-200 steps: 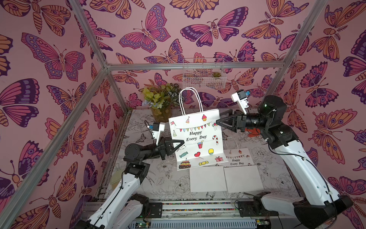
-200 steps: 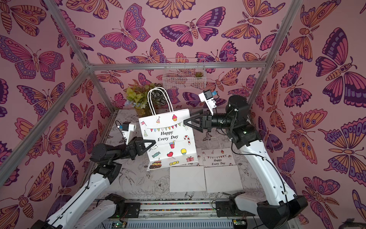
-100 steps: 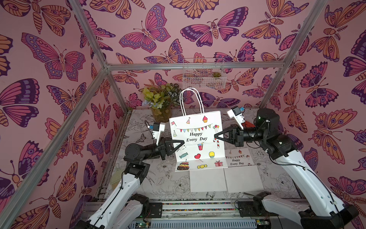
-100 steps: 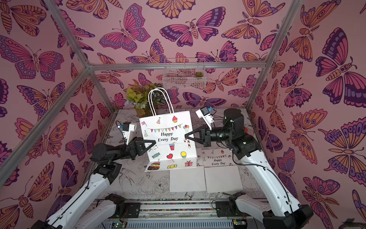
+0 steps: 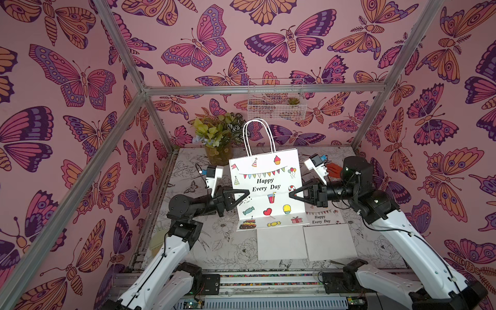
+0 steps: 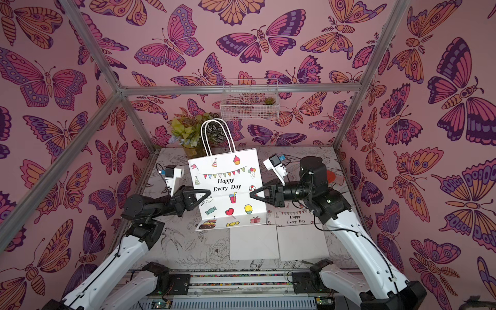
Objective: Put away the paper bag
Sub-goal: Press the paper bag.
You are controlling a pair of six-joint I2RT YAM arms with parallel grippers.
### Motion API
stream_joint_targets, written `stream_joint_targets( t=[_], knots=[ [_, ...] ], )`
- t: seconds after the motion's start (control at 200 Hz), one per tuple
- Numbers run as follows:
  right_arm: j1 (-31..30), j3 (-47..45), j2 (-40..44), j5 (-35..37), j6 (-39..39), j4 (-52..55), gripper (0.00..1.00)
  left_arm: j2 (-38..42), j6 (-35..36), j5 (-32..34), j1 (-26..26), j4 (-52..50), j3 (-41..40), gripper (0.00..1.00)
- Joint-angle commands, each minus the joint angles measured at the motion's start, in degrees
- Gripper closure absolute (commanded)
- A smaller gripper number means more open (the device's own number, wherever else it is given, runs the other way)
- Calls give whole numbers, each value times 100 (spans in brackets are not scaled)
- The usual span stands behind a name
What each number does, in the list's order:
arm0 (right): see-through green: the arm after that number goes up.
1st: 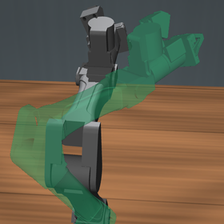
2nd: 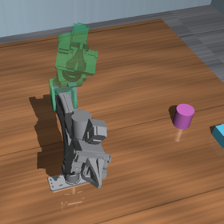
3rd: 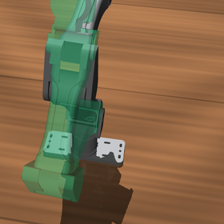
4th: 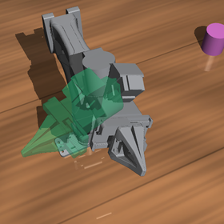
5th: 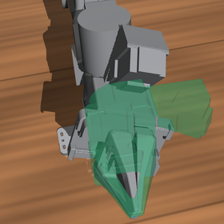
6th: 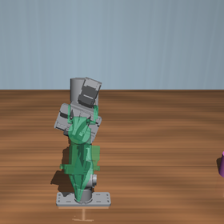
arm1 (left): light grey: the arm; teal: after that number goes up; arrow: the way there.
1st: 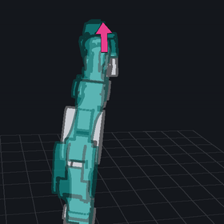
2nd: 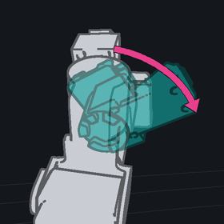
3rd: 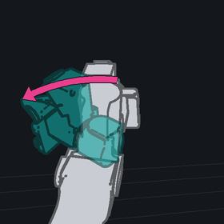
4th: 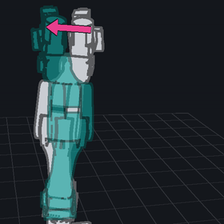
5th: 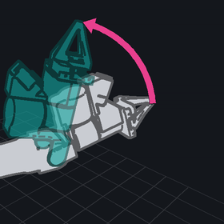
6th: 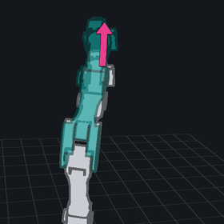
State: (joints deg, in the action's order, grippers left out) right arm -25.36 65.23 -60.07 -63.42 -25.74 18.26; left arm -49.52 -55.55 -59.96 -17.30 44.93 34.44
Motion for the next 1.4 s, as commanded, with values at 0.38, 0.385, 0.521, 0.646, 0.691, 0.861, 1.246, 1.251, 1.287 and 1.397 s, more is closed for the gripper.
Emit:
stream_joint_targets(
  t=[0.38, 0.385, 0.521, 0.646, 0.691, 0.861, 1.246, 1.251, 1.287, 1.397],
  knots=[
    [185, 457, 125, -107, -324, -93, 100, 138, 164, -754, 7, 104, 19, 46],
    [196, 461, 122, -112, -338, -111, 100, 137, 170, -762, 7, 100, 10, 46],
    [283, 531, 86, -205, -634, -473, 100, 165, 259, -841, 7, 31, -25, 51],
    [269, 567, -86, -343, -681, -404, 100, 113, 386, -807, 4, -174, 2, 67],
    [244, 537, -112, -389, -683, -367, 100, 86, 396, -785, 7, -186, 1, 76],
    [145, 382, -16, -391, -639, -286, 100, 100, 427, -660, 7, -256, 14, 100],
    [-218, 339, 338, -721, -814, -352, 19, 19, 531, -279, 15, -706, 132, 100],
    [-229, 345, 343, -714, -794, -329, 19, 16, 525, -279, 16, -701, 129, 100],
    [-310, 403, 347, -659, -658, -111, 16, 8, 483, -270, 14, -672, 137, 100],
    [-430, 510, 431, -480, -267, 335, 5, -31, 354, -252, 31, -569, 130, 100]
  ],
)
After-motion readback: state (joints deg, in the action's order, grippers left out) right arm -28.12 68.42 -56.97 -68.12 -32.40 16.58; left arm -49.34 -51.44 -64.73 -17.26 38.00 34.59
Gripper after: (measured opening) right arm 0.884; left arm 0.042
